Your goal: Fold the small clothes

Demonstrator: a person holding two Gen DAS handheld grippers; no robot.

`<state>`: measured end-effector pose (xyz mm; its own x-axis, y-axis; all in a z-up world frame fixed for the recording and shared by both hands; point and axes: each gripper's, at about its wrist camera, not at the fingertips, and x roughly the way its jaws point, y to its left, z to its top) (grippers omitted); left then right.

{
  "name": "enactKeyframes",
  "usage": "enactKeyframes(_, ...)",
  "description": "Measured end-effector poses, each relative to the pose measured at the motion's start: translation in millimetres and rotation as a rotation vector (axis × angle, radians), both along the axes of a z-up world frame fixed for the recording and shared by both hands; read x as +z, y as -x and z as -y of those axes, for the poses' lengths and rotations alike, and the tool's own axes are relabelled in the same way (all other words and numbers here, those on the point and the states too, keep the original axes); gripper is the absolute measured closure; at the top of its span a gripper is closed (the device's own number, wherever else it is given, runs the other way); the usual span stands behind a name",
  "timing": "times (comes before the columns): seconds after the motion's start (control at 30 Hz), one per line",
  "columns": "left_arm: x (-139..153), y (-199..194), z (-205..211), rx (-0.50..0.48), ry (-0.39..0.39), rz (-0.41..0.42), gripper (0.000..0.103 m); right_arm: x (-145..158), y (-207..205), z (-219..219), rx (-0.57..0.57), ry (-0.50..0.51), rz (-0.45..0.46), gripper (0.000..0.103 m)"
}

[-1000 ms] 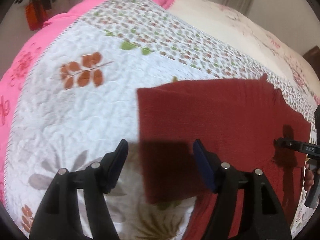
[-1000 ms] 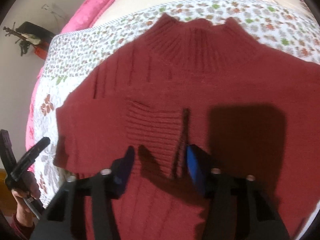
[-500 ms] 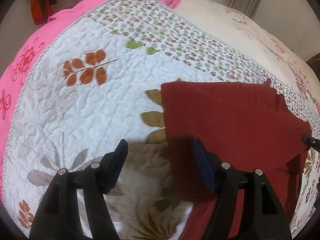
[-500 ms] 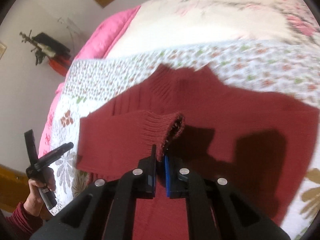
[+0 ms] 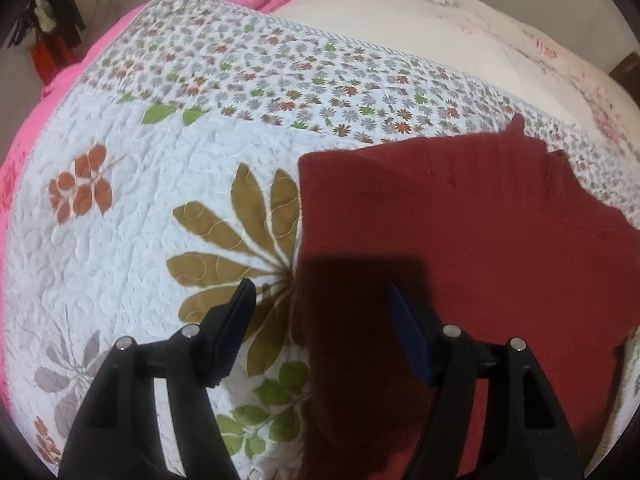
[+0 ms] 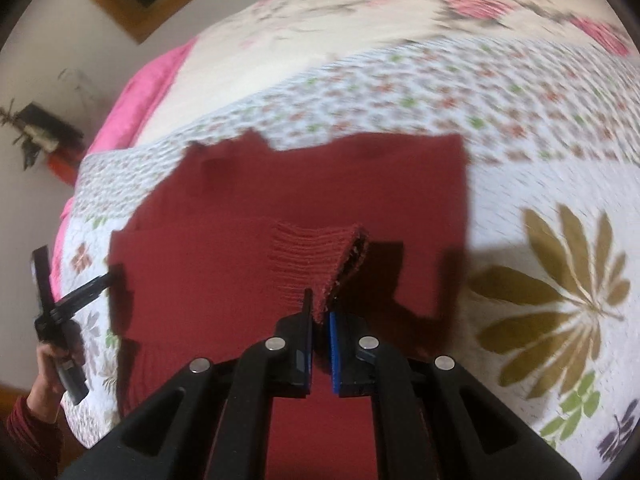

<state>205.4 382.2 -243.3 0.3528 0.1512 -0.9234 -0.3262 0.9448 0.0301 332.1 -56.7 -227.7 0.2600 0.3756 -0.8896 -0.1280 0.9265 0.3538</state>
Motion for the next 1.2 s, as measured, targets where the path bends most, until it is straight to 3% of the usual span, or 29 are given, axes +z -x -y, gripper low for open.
enactKeyframes(0.17,-12.4,-10.3,11.2,-0.034,-0.066,-0.034,0.035,-26.6,0.3,14.0,-0.015,0.052,-0.058,0.094)
enactKeyframes(0.23,-21.6,-13.8,12.6,-0.034,-0.077,-0.055,0.035,-33.0,2.5,12.6,-0.013,0.096,-0.08,0.08)
enactKeyframes(0.37,-11.3,-13.7,13.6,-0.027,-0.077,-0.054,0.036,-16.3,7.6,18.6,-0.011,0.128,-0.028,0.079)
enactKeyframes(0.4,0.9,-9.7,16.0,-0.024,-0.067,-0.01,0.036,-9.3,7.1,19.5,-0.007,0.134,-0.004,0.079)
enactKeyframes(0.47,15.3,-5.9,22.5,-0.036,-0.062,0.04,0.032,7.0,7.3,15.9,0.013,0.108,0.043,0.079)
enactKeyframes(0.57,14.7,-3.8,37.0,-0.07,-0.038,0.034,0.032,13.1,6.0,5.9,0.055,0.078,0.064,0.079)
enactKeyframes(0.8,-26.8,0.1,50.8,-0.096,-0.046,-0.059,0.031,-30.6,6.0,-9.5,0.063,0.133,-0.045,0.079)
enactKeyframes(0.9,-30.9,0.8,49.3,-0.087,-0.036,-0.054,0.03,-43.4,15.4,-7.5,0.06,0.128,-0.032,0.079)
enactKeyframes(1.0,-24.2,3.1,46.6,-0.074,-0.009,-0.062,0.032,-36.8,18.1,-7.9,0.056,0.131,-0.029,0.078)
enactKeyframes(1.07,-13.5,11.3,47.1,-0.073,-0.008,-0.064,0.035,-20.6,24.5,-2.1,0.038,0.094,-0.022,0.07)
enactKeyframes(1.2,16.1,52.1,49.7,-0.094,-0.003,-0.037,0.03,14.6,57.1,11.4,0.045,0.091,0.03,0.063)
